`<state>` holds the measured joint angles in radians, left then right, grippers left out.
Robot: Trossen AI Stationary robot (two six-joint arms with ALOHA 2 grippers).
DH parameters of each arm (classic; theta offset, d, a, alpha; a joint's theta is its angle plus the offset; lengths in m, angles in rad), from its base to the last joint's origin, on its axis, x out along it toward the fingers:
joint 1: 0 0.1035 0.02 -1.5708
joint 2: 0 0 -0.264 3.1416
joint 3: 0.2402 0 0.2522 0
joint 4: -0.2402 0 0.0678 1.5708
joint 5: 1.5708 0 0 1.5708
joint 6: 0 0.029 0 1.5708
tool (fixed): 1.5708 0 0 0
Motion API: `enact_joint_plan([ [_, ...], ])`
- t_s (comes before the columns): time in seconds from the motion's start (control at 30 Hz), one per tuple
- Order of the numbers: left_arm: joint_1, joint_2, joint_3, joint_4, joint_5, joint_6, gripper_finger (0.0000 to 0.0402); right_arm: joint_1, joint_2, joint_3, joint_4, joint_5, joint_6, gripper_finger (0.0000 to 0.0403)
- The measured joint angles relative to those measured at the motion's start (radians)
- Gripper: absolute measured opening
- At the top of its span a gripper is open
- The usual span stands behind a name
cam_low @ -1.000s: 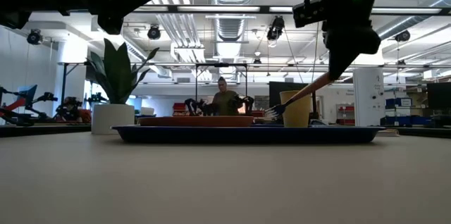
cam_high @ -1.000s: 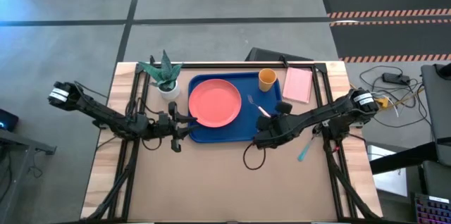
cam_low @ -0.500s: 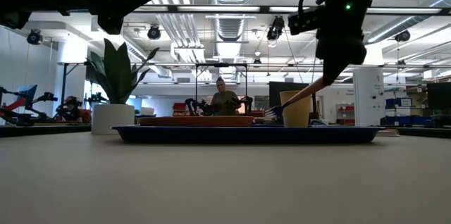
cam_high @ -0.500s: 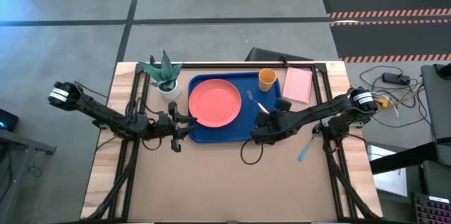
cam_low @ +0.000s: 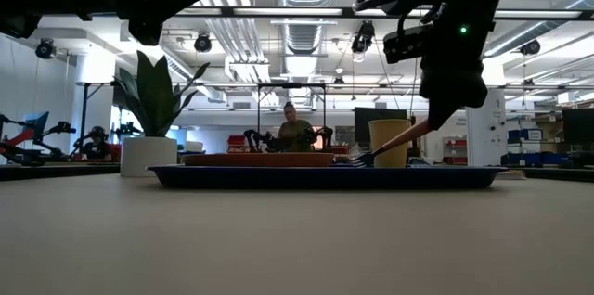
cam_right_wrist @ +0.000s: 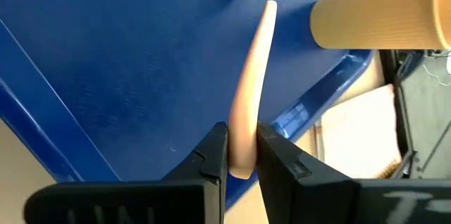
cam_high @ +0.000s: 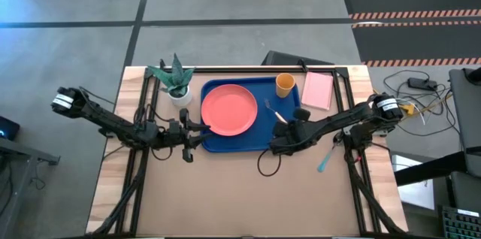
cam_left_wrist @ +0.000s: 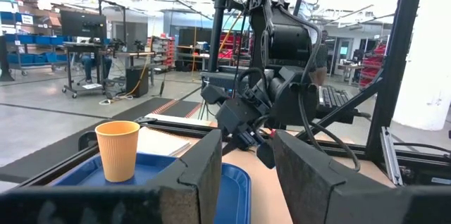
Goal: Pick and place plate/cup/fork/spoon on tray
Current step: Put the yellow fork on the blue tray on the right of the orange plate
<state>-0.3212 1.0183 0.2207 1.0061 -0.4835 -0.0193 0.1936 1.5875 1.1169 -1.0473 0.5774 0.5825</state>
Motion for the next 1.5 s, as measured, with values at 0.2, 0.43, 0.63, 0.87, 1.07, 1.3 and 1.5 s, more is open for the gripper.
enact_joint_plan([
  [0.2, 0.0, 0.0, 0.0, 0.0, 0.0, 0.0, 0.0114, 0.0, 0.0, -0.038, 0.043, 0.0, -0.007, 0.0042],
  [0.43, 0.0, 0.0, 0.0, 0.0, 0.0, 0.0, 0.0114, 0.0, 0.0, -0.04, 0.067, 0.0, -0.007, 0.0055],
  [0.63, 0.0, 0.0, 0.0, 0.0, 0.0, 0.0, 0.0114, -0.003, 0.0, -0.04, 0.069, -0.002, 0.0, 0.0085],
  [0.87, 0.0, 0.0, 0.0, 0.0, 0.0, 0.0, 0.0114, -0.003, 0.0, -0.04, 0.088, -0.003, 0.0, 0.0115],
  [1.07, 0.0, 0.0, 0.0, 0.0, 0.0, 0.0, 0.0114, -0.003, 0.0, -0.035, 0.139, -0.054, -0.005, 0.013],
  [1.3, 0.0, 0.0, 0.0, 0.001, 0.0, 0.0, 0.0114, -0.052, -0.005, 0.055, 0.127, -0.226, 0.019, 0.0107],
  [1.5, 0.0, 0.0, 0.0, 0.001, 0.0, 0.0, 0.0114, -0.133, -0.005, 0.098, 0.121, -0.36, 0.004, 0.0033],
])
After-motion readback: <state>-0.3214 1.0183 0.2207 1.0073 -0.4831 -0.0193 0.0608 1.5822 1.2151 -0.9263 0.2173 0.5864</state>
